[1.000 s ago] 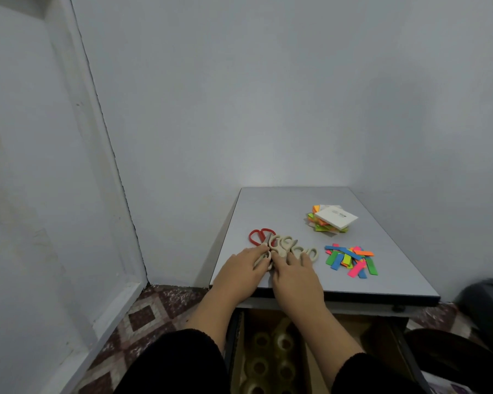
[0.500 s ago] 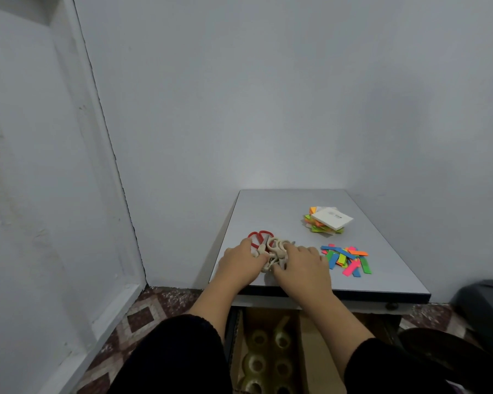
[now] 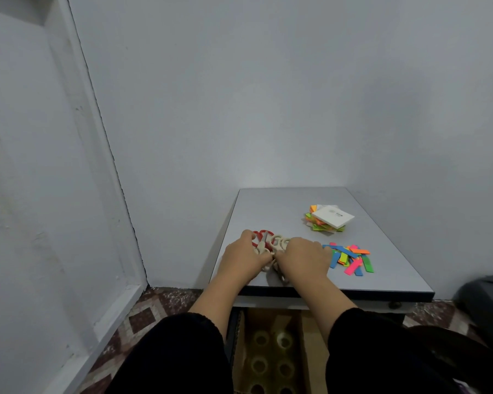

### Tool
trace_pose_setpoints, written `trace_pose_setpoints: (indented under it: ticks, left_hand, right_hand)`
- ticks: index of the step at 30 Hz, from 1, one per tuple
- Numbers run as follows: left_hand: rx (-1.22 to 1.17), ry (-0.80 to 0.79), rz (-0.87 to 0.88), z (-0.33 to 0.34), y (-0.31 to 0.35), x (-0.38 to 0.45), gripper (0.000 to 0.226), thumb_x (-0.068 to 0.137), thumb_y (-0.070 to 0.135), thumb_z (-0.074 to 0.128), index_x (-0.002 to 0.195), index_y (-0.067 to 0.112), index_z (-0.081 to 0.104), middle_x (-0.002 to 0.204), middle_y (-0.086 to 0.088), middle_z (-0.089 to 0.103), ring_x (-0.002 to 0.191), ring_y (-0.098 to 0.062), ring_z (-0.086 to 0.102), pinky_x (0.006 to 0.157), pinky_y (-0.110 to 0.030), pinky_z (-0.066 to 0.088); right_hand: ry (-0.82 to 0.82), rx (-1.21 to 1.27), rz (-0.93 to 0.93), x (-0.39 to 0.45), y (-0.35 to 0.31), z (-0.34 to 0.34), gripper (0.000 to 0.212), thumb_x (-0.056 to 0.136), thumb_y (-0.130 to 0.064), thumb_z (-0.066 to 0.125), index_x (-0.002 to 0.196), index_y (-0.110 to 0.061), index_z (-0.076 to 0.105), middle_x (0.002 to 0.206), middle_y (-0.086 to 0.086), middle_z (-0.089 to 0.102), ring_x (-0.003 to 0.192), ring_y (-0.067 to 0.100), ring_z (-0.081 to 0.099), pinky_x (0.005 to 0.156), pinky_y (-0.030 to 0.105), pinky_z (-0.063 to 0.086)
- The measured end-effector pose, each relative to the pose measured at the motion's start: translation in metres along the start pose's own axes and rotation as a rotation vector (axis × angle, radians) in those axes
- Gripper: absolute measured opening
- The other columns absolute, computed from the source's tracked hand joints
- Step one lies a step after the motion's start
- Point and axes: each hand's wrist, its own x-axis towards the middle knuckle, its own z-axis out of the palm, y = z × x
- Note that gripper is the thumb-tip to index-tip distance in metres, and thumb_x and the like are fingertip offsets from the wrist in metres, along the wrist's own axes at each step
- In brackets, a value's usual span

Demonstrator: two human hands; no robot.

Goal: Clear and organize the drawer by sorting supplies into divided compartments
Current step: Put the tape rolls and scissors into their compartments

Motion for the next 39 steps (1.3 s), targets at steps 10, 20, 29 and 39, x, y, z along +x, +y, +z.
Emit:
trace_pose_setpoints:
  ticks: [10, 20, 29, 39]
  left_hand:
    - [-0.166, 0.037, 0.017, -0.007, -0.004, -0.012, 0.046, 0.085, 0.031, 0.062, 0.126, 0.022, 0.041, 0.089, 0.005, 0.058, 0.084, -0.012, 0.059, 0.066, -0.023, 0.048]
    - [-0.499, 0.079, 0.044, -0.009, 0.010, -0.093, 0.037, 0.083, 0.031, 0.070, 0.112, 0.031, 0.047, 0.102, 0.009, 0.059, 0.091, -0.005, 0.058, 0.067, -0.013, 0.047]
    - [-0.394, -0.413, -0.076, 0.047, -0.001, -0.169, 0.024, 0.070, 0.034, 0.073, 0.070, 0.032, 0.049, 0.080, 0.008, 0.063, 0.070, -0.004, 0.057, 0.074, -0.027, 0.051]
    - [0.616, -0.293, 0.268, 0.126, 0.041, -0.157, 0.033, 0.091, 0.032, 0.052, 0.117, 0.013, 0.057, 0.117, -0.011, 0.059, 0.114, -0.027, 0.048, 0.100, -0.040, 0.038]
  right_hand:
    - [0.006, 0.000, 0.024, 0.003, -0.005, 0.005, 0.032, 0.094, -0.048, 0.043, 0.083, -0.018, 0.050, 0.080, 0.001, 0.051, 0.081, 0.019, 0.044, 0.080, 0.034, 0.036]
    - [0.319, 0.649, -0.041, -0.049, 0.069, 0.009, 0.022, 0.085, -0.045, 0.058, 0.077, -0.025, 0.062, 0.074, -0.009, 0.059, 0.074, 0.011, 0.055, 0.054, 0.026, 0.040]
    - [0.056, 0.634, 0.130, -0.139, 0.161, 0.050, 0.018, 0.083, -0.027, 0.071, 0.074, -0.030, 0.056, 0.079, -0.009, 0.053, 0.072, 0.004, 0.052, 0.060, 0.021, 0.039]
    - [0.026, 0.499, 0.180, -0.140, 0.172, 0.075, 0.013, 0.087, -0.038, 0.062, 0.086, -0.025, 0.058, 0.085, -0.011, 0.049, 0.071, 0.001, 0.050, 0.059, 0.019, 0.038]
